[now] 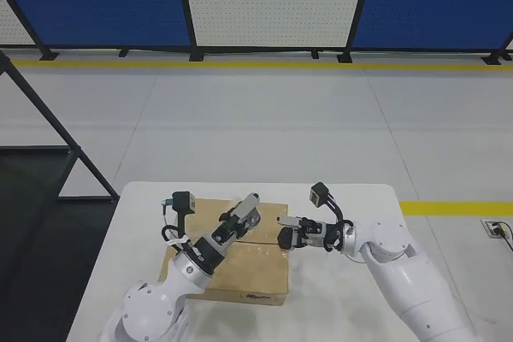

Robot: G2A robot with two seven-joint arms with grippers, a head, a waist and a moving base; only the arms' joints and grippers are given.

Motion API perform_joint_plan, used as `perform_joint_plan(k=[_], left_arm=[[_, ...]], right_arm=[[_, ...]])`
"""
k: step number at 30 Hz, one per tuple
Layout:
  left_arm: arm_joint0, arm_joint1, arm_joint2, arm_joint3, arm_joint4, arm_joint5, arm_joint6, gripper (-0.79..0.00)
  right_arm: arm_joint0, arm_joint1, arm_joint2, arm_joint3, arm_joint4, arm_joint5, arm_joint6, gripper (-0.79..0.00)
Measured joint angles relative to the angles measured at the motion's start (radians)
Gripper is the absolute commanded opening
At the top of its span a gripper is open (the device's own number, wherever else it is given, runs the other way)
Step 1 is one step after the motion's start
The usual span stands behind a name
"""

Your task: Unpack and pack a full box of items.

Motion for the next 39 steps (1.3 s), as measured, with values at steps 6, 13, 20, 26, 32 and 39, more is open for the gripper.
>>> perform_joint_plan(k=[6,13,20,26,32,39], left_arm=[[-0.051,-0.016,0.055,0.035,-0.003,0.016,0.006,0.0],[-0.07,-0.028,0.089,0.043,0.005,0.022,0.004,0.0],[-0.075,-0.037,0.11,0.038,0.016,0.028,-0.001,0.0],[-0.081,-0.045,0.116,0.035,0.015,0.024,0.001,0.0],[-0.062,-0.042,0.053,-0.023,-0.019,0.009,-0.015,0.0],[0.046,-0.01,-0.2,-0.157,-0.121,0.017,-0.147,0.0]], right_arm=[[-0.004,0.003,0.005,-0.001,0.002,-0.001,-0.001,0.0],[-0.006,0.005,0.009,0.007,0.004,-0.002,-0.001,0.0],[0.001,0.003,0.004,0.022,0.007,-0.009,0.002,0.0],[0.007,0.001,-0.001,0.027,0.015,-0.012,0.004,0.0],[0.008,0.001,-0.001,0.03,0.017,-0.012,0.002,0.0],[0.014,0.005,0.003,0.026,0.007,-0.012,0.01,0.0]])
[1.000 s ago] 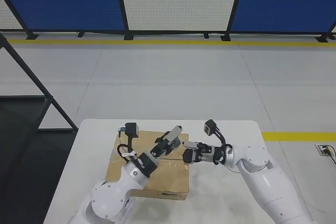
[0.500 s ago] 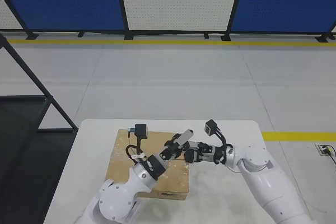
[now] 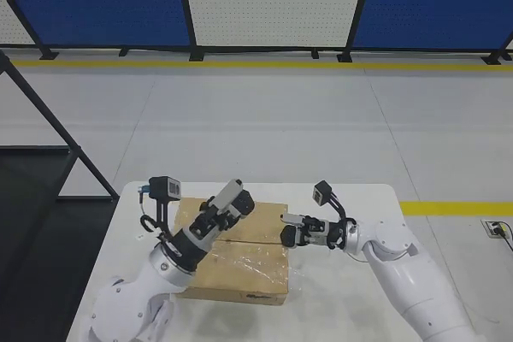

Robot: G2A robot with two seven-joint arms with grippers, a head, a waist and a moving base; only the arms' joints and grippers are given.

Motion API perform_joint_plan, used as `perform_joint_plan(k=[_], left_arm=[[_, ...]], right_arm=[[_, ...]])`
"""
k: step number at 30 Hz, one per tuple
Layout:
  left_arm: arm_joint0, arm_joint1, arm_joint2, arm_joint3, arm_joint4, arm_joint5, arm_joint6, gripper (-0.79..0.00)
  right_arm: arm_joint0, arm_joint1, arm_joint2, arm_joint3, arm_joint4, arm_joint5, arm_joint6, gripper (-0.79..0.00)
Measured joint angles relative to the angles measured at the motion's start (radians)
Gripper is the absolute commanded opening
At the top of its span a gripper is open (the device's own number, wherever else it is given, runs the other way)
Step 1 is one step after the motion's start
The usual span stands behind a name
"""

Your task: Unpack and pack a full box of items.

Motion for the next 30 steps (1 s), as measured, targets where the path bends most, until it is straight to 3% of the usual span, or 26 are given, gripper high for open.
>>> perform_joint_plan(k=[7,10,13,15,30], left_arm=[[0.12,0.035,-0.363,-0.025,-0.281,0.143,-0.244,0.0],[0.167,0.051,-0.509,0.006,-0.312,0.188,-0.345,0.0],[0.214,0.063,-0.612,0.05,-0.317,0.173,-0.456,0.0],[0.227,0.066,-0.639,0.063,-0.309,0.15,-0.498,0.0],[0.225,0.065,-0.634,0.061,-0.309,0.154,-0.486,0.0]], right_arm=[[0.013,0.001,-0.002,0.006,0.004,-0.022,0.041,0.0],[0.021,0.003,-0.002,0.007,-0.009,-0.037,0.057,0.0],[0.022,0.007,0.0,-0.005,-0.024,-0.061,0.069,0.0],[0.019,0.009,0.003,-0.024,-0.036,-0.079,0.07,0.0],[-0.002,0.02,0.037,-0.191,0.006,-0.123,0.047,0.0]])
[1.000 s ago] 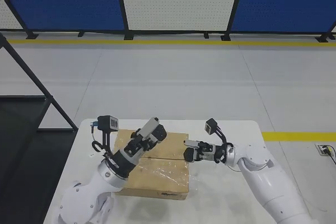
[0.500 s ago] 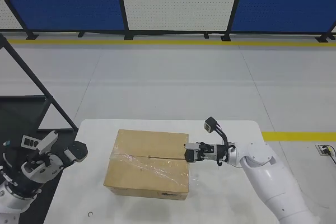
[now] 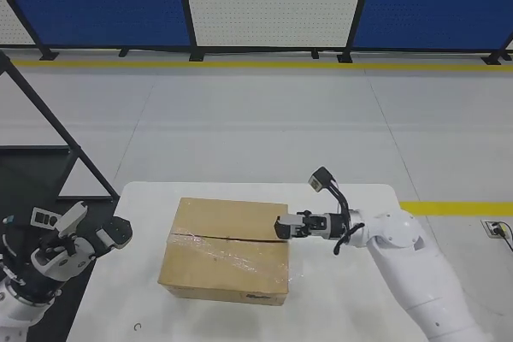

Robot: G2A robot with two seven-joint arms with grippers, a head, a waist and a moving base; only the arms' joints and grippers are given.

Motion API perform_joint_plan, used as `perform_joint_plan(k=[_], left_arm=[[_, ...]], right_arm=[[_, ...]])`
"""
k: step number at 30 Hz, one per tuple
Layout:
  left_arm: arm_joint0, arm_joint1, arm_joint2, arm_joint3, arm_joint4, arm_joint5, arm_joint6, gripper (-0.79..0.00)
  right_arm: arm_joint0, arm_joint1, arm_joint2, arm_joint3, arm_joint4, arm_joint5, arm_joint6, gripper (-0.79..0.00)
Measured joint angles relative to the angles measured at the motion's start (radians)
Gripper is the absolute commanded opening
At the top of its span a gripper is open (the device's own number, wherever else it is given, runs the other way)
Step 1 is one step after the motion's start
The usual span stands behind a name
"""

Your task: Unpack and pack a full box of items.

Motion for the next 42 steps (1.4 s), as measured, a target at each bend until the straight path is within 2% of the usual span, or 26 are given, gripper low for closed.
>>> perform_joint_plan(k=[4,19,22,26,28,35,39,42], left_arm=[[0.0,0.0,0.0,0.0,0.0,0.0,0.0,0.0],[0.0,0.0,0.0,0.0,0.0,0.0,0.0,0.0],[0.0,0.0,0.0,0.0,0.0,0.0,0.0,0.0],[0.0,0.0,0.0,0.0,0.0,0.0,0.0,0.0],[0.0,0.0,0.0,0.0,0.0,0.0,0.0,0.0],[0.0,0.0,0.0,0.0,0.0,0.0,0.0,0.0],[0.0,0.0,0.0,0.0,0.0,0.0,0.0,0.0],[0.0,0.0,0.0,0.0,0.0,0.0,0.0,0.0]], right_arm=[[0.004,0.001,0.0,-0.022,-0.059,0.005,-0.077,0.0],[0.003,0.001,0.0,-0.023,-0.05,0.004,-0.063,0.0],[-0.026,0.008,0.014,-0.082,-0.061,-0.017,-0.069,0.0],[-0.108,0.039,0.091,-0.197,-0.114,-0.007,-0.035,0.0],[-0.184,0.061,0.153,-0.282,-0.141,0.008,0.0,0.0],[-0.521,0.124,0.387,-0.554,-0.264,0.056,0.032,0.0],[-0.658,0.133,0.431,-0.594,-0.325,0.093,-0.042,0.0],[-0.681,0.132,0.408,-0.571,-0.303,0.108,-0.078,0.0]])
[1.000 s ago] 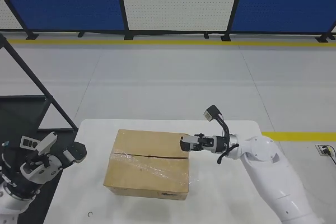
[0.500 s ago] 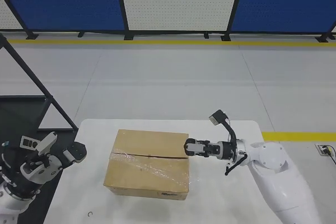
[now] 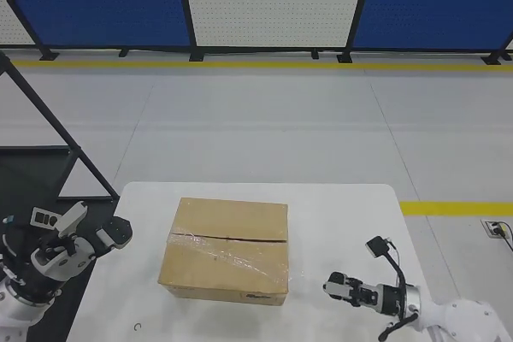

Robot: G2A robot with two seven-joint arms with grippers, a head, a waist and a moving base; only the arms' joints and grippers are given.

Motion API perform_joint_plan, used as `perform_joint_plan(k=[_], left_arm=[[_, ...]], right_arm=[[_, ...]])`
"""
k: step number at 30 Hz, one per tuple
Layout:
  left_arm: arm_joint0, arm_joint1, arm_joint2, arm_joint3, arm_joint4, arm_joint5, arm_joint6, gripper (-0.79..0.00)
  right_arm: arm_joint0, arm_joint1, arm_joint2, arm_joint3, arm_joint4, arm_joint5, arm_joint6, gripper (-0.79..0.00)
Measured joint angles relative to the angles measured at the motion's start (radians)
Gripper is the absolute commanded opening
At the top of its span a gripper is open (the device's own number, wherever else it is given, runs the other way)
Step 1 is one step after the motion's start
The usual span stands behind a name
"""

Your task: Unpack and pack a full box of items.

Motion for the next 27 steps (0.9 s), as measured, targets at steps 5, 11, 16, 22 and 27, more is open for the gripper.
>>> perform_joint_plan(k=[5,11,16,22,27], left_arm=[[0.0,0.0,0.0,0.0,0.0,0.0,0.0,0.0],[0.0,0.0,0.0,0.0,0.0,0.0,0.0,0.0],[0.0,0.0,0.0,0.0,0.0,0.0,0.0,0.0],[0.0,0.0,0.0,0.0,0.0,0.0,0.0,0.0],[0.0,0.0,0.0,0.0,0.0,0.0,0.0,0.0]], right_arm=[[0.041,-0.004,-0.047,0.078,0.049,0.015,-0.031,-0.145],[0.111,-0.01,-0.114,0.163,0.097,0.011,-0.012,-0.191],[0.161,-0.014,-0.17,0.202,0.101,0.024,0.0,-0.292],[0.189,-0.016,-0.205,0.219,0.104,0.03,-0.002,-0.625],[0.207,-0.015,-0.221,0.218,0.108,0.034,-0.004,-0.785]])
